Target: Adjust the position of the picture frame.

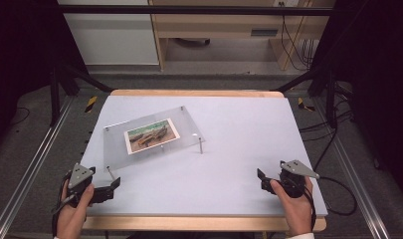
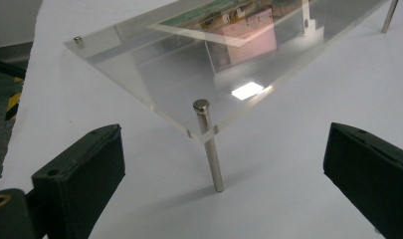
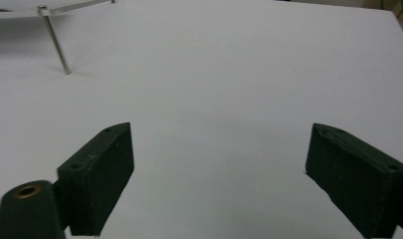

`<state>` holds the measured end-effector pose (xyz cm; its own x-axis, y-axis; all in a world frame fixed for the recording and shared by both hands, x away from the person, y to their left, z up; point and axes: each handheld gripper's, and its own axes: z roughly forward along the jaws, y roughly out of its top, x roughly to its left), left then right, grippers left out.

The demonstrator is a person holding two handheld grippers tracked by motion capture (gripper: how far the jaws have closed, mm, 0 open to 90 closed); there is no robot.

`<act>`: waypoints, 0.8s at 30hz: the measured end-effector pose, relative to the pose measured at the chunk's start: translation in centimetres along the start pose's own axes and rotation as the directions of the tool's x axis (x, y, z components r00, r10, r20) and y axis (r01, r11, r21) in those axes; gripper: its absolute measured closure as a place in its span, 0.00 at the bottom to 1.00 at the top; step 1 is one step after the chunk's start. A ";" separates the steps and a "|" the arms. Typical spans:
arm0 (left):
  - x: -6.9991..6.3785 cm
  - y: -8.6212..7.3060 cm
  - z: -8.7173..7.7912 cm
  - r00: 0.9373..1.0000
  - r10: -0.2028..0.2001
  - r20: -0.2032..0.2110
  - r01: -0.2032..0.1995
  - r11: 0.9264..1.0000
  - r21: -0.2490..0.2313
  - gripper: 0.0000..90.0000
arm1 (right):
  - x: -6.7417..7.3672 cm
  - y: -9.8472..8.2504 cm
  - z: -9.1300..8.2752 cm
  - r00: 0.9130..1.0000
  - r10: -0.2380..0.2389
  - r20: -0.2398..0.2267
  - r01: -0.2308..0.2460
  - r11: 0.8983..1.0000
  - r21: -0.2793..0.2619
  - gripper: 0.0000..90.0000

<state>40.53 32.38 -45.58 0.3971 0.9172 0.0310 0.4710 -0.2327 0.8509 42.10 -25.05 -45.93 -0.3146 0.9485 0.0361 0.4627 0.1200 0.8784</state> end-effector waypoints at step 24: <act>0.3 -0.8 0.7 0.987 -0.086 0.137 0.082 0.996 0.037 0.06 | 0.6 -0.8 -0.3 0.998 -0.005 0.070 0.013 0.994 -0.108 0.26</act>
<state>40.84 32.63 -46.62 0.4595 0.8807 -0.1147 0.5310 -0.1689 0.8304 41.28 -24.62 -46.46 -0.2580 0.9661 -0.0017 0.3668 0.0996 0.9249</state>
